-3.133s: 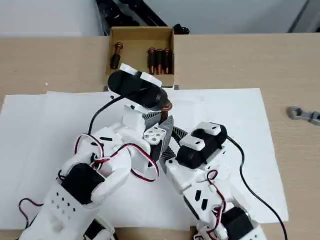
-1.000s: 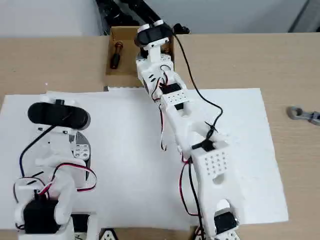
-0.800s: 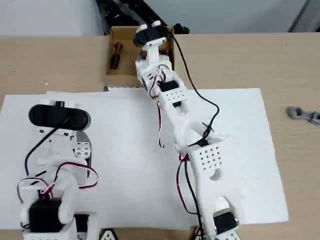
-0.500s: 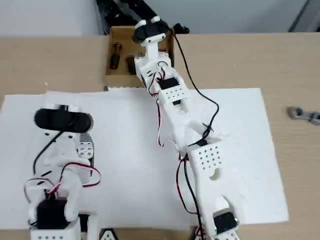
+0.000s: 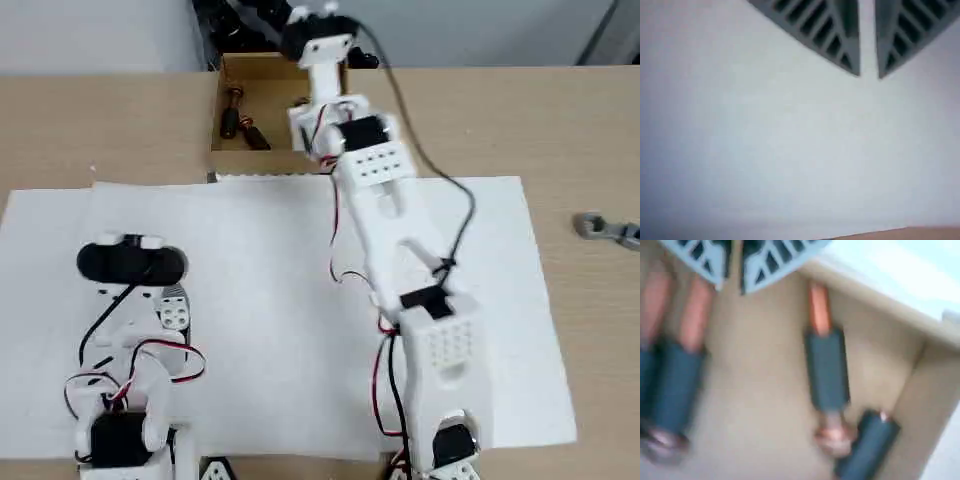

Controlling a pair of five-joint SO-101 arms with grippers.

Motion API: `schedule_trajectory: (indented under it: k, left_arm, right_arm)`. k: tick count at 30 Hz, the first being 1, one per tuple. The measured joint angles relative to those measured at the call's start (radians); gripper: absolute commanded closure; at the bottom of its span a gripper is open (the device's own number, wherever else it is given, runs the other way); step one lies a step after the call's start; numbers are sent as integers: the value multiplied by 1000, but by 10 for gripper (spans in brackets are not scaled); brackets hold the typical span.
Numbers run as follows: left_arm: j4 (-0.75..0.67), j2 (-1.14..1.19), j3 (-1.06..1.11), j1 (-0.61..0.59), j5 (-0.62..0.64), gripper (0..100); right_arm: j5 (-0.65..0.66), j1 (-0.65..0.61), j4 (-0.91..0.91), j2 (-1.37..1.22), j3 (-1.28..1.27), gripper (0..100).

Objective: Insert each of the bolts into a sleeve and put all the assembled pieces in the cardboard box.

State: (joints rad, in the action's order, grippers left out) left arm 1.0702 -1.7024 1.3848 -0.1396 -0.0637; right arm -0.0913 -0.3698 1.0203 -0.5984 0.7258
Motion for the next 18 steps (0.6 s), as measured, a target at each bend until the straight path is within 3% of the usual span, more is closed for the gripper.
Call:
schedule_trajectory:
  k: [10, 18]
  left_arm:
    - [-38, -100, 198, -141, 0, 994]
    - [-46, -101, 209, -152, 0, 994]
  right_arm:
    - [0, 84, 588, 285, 2, 983]
    - [0, 138, 649, 600, -255, 983]
